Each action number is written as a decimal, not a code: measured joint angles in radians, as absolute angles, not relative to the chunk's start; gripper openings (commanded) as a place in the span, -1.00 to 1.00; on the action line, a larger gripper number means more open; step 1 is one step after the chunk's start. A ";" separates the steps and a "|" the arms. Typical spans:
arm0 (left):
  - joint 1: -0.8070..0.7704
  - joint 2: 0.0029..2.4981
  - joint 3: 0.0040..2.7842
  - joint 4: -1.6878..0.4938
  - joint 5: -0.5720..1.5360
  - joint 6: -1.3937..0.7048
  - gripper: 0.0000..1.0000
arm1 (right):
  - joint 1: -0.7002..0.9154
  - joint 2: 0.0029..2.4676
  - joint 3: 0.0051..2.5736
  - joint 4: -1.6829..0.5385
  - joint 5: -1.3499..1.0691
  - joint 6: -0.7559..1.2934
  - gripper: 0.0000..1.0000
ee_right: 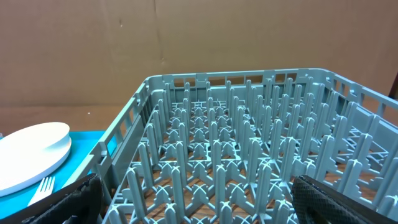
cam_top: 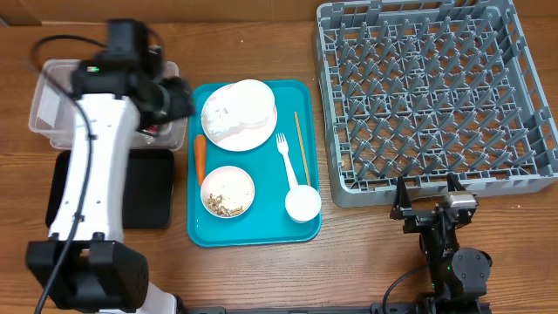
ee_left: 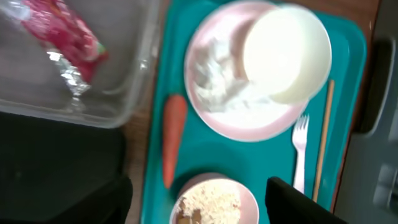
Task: Sort waste into correct bins and load items into the dishwasher
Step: 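Reach left gripper to the plate and grasp the remaining tissue, then carry the tissue left and release it into the clear bin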
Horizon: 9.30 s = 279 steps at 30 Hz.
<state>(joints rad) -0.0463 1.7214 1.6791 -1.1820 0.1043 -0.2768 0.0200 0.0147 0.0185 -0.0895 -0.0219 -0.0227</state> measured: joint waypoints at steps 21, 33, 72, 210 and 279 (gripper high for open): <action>-0.360 1.769 1.639 -1.030 -0.115 -0.239 0.72 | 0.020 0.015 0.019 -0.090 -0.022 -0.023 1.00; -0.360 1.942 1.639 -1.016 -0.196 -0.220 0.69 | 0.020 0.015 0.019 -0.089 -0.022 -0.023 1.00; -0.360 1.965 1.639 -0.995 -0.282 -0.083 0.73 | 0.020 0.015 0.019 -0.089 -0.022 -0.023 1.00; -0.093 1.713 1.625 -0.876 -0.398 -0.241 -0.92 | 0.020 0.015 0.019 -0.090 -0.022 -0.023 1.00; 0.180 1.496 1.861 -1.354 0.173 -0.271 1.00 | 0.020 0.015 0.019 -0.089 -0.022 -0.023 1.00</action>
<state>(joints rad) 0.1799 1.4963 1.8614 -1.3537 0.1734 -0.2714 0.0200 0.0147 0.0185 -0.0895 -0.0219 -0.0231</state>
